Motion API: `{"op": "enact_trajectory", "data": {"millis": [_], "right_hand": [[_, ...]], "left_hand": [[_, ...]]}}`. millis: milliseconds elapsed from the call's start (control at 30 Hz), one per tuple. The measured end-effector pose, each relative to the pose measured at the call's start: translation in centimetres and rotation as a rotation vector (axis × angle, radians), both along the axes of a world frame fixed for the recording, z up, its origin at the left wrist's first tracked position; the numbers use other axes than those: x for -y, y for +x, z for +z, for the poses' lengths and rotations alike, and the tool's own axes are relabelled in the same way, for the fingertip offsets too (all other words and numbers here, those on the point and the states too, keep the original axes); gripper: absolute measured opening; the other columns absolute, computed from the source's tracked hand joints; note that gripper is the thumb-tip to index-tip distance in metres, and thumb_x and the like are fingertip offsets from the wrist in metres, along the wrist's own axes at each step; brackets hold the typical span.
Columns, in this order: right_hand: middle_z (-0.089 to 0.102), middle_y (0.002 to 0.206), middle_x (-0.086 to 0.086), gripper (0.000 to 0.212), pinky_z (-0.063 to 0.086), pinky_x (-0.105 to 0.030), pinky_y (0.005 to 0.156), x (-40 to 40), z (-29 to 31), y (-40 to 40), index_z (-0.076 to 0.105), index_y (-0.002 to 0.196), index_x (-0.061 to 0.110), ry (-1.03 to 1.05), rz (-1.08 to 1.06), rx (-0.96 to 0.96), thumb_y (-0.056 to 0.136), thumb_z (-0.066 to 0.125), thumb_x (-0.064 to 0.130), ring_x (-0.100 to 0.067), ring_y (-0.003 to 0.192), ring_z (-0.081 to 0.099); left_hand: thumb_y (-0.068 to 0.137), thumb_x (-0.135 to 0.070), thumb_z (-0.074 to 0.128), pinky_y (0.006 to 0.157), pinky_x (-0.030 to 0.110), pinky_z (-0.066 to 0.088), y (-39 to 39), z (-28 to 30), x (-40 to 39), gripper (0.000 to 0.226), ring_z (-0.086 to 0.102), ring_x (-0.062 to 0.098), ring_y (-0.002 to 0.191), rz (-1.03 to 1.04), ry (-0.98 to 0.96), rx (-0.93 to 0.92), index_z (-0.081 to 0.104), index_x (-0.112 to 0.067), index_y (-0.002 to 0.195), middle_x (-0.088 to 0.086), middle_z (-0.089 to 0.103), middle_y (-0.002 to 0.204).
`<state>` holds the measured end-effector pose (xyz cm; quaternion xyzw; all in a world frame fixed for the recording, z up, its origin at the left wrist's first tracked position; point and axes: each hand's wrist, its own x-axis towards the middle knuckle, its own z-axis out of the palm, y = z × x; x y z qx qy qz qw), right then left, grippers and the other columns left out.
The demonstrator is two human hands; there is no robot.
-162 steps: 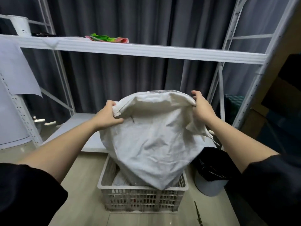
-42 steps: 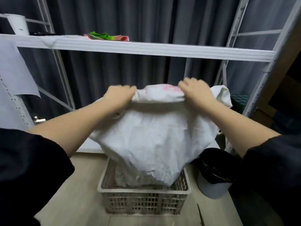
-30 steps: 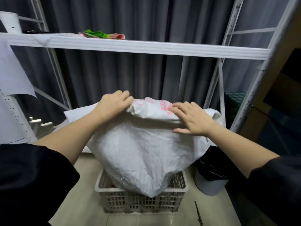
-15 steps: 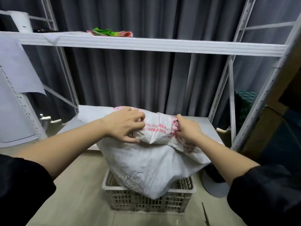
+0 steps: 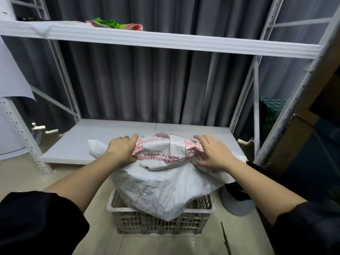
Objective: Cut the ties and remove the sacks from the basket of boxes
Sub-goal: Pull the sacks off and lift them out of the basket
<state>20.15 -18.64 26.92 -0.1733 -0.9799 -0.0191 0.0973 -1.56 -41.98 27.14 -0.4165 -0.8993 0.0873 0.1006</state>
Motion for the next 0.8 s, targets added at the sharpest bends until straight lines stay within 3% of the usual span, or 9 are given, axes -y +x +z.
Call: {"op": "enact_trajectory", "data": {"millis": [100,167,233,300,367,433,533,700,800], "right_hand": [[0.027,0.153,0.003,0.108,0.034,-0.047,0.102,-0.8,-0.9,1.2,0.003,0.149,0.03,-0.135,-0.186,0.212,0.064,0.055,0.072,-0.031,0.129,0.04],[0.04,0.147,-0.001,0.108,0.039,-0.044,0.098,-0.9,-1.7,1.5,0.004,0.149,0.029,-0.143,-0.223,0.292,0.066,0.064,0.063,-0.034,0.122,0.044],[0.059,0.127,-0.005,0.084,0.043,-0.039,0.09,-0.3,-2.2,1.2,0.024,0.142,0.023,-0.096,-0.237,0.35,0.073,0.065,0.048,-0.031,0.114,0.047],[0.066,0.112,-0.004,0.045,0.04,-0.036,0.083,0.0,-1.6,0.5,0.046,0.121,0.019,0.128,-0.193,0.252,0.082,0.057,0.039,-0.029,0.109,0.05],[0.069,0.099,-0.005,0.027,0.038,-0.037,0.079,-0.5,1.4,-0.3,0.056,0.104,0.02,0.301,-0.145,0.009,0.082,0.05,0.034,-0.028,0.101,0.056],[0.068,0.083,-0.01,0.021,0.04,-0.038,0.069,-1.2,5.7,-1.0,0.058,0.089,0.015,0.4,-0.119,-0.227,0.076,0.051,0.031,-0.032,0.084,0.063],[0.063,0.087,-0.015,0.033,0.029,-0.035,0.058,-1.7,10.9,-0.9,0.056,0.093,0.009,0.343,-0.226,-0.37,0.069,0.072,0.024,-0.037,0.076,0.063],[0.062,0.097,-0.01,0.021,0.034,-0.036,0.066,-1.1,10.5,-0.5,0.054,0.102,0.013,0.533,-0.126,0.012,0.083,0.059,0.02,-0.032,0.089,0.062],[0.06,0.086,-0.011,0.019,0.032,-0.037,0.061,-1.5,12.3,-0.5,0.055,0.091,0.013,0.515,-0.31,-0.365,0.076,0.065,0.02,-0.034,0.077,0.057]], "left_hand": [[0.083,-0.045,0.062,0.069,0.034,0.043,0.3,-0.4,-0.2,0.057,0.062,0.03,0.1,-0.023,0.055,-0.003,0.038,-0.014,0.124,0.007,0.057,0.114],[0.083,-0.031,0.062,0.066,0.036,0.045,1.0,-1.2,-0.1,0.046,0.064,0.034,0.094,-0.018,0.175,0.014,0.043,-0.013,0.121,0.009,0.057,0.111],[0.083,-0.02,0.06,0.064,0.039,0.047,1.6,-1.5,0.4,0.036,0.064,0.037,0.088,0.022,0.284,0.047,0.047,-0.011,0.115,0.011,0.057,0.108],[0.083,-0.02,0.059,0.065,0.04,0.045,1.3,-0.5,0.7,0.033,0.063,0.039,0.089,0.028,0.356,0.069,0.047,-0.01,0.112,0.014,0.055,0.109],[0.083,-0.026,0.059,0.065,0.038,0.042,0.1,2.4,0.9,0.036,0.062,0.039,0.092,0.014,0.39,0.028,0.045,-0.011,0.113,0.014,0.055,0.113],[0.08,-0.029,0.062,0.063,0.039,0.043,-0.6,6.6,1.2,0.036,0.063,0.037,0.088,0.021,0.454,-0.1,0.044,-0.013,0.107,0.011,0.056,0.107],[0.075,-0.036,0.065,0.056,0.037,0.04,0.1,10.1,1.5,0.039,0.062,0.036,0.081,0.039,0.608,-0.193,0.043,-0.014,0.099,0.01,0.057,0.098],[0.081,-0.042,0.06,0.068,0.036,0.042,0.6,9.5,1.6,0.043,0.063,0.035,0.098,0.058,0.226,-0.075,0.044,-0.015,0.11,0.01,0.062,0.111],[0.08,-0.03,0.064,0.06,0.038,0.04,0.5,12.2,1.2,0.037,0.062,0.038,0.087,0.041,0.57,-0.184,0.043,-0.013,0.104,0.012,0.058,0.103]]}}
